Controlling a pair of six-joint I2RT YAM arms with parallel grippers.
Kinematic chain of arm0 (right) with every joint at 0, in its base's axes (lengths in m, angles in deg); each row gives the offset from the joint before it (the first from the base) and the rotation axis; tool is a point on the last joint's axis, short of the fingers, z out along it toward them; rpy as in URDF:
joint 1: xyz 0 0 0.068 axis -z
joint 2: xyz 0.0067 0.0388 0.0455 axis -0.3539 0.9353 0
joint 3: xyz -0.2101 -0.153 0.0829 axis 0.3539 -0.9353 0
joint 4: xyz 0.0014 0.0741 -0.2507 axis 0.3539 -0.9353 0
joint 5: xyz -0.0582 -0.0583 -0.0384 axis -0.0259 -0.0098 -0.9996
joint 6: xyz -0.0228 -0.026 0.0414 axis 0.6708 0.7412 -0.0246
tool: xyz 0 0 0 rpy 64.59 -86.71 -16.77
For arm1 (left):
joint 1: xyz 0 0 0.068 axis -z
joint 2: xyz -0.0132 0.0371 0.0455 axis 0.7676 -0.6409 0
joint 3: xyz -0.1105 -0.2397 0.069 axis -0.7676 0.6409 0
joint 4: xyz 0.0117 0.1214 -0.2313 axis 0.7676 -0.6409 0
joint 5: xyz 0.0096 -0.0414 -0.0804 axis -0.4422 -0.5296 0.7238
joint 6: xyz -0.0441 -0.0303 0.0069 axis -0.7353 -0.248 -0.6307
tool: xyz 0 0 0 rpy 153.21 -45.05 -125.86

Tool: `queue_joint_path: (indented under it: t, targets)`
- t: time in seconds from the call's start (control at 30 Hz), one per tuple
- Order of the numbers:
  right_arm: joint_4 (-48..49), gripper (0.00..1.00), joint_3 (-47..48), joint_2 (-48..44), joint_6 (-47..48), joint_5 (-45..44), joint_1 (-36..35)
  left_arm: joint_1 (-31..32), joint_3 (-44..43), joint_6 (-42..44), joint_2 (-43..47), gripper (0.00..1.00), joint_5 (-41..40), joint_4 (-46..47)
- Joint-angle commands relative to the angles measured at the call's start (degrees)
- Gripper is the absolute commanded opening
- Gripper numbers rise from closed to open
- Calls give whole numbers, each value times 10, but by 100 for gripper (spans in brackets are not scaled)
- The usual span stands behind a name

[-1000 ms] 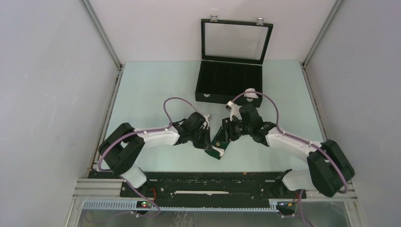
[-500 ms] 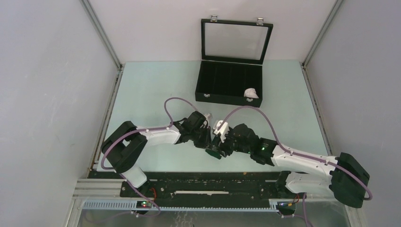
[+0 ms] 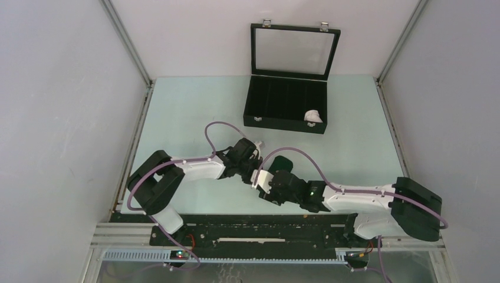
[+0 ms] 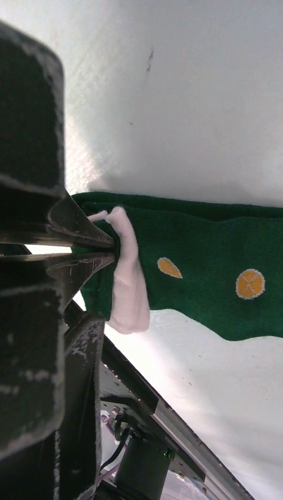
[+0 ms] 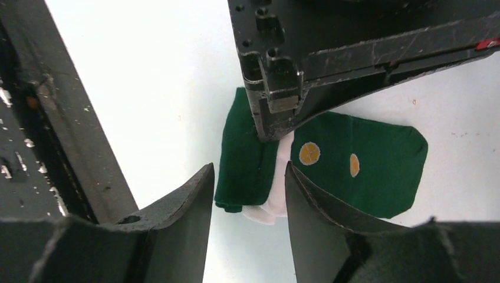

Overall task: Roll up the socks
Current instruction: Roll a pair of socks at the center of the board.

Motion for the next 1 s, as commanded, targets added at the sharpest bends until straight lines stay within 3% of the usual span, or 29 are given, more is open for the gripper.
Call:
queue_joint_path:
  t: [0.0, 0.4, 0.5, 0.8, 0.97]
  targets:
    - [18, 56, 3, 16, 17, -40, -8, 1, 26, 18, -35, 11, -39, -21]
    - [-35, 59, 64, 114, 27, -80, -21, -1, 33, 16, -32, 10, -39, -18]
    - [-56, 50, 80, 136, 29, -96, -21, -2, 33, 17, -31, 10, -38, -18]
    - [-99, 0, 100, 155, 29, -82, -7, -8, 45, 21, 3, 9, -43, -23]
    - [-94, 0, 100, 134, 16, -15, 1, -27, 71, 11, 65, 9, -62, -18]
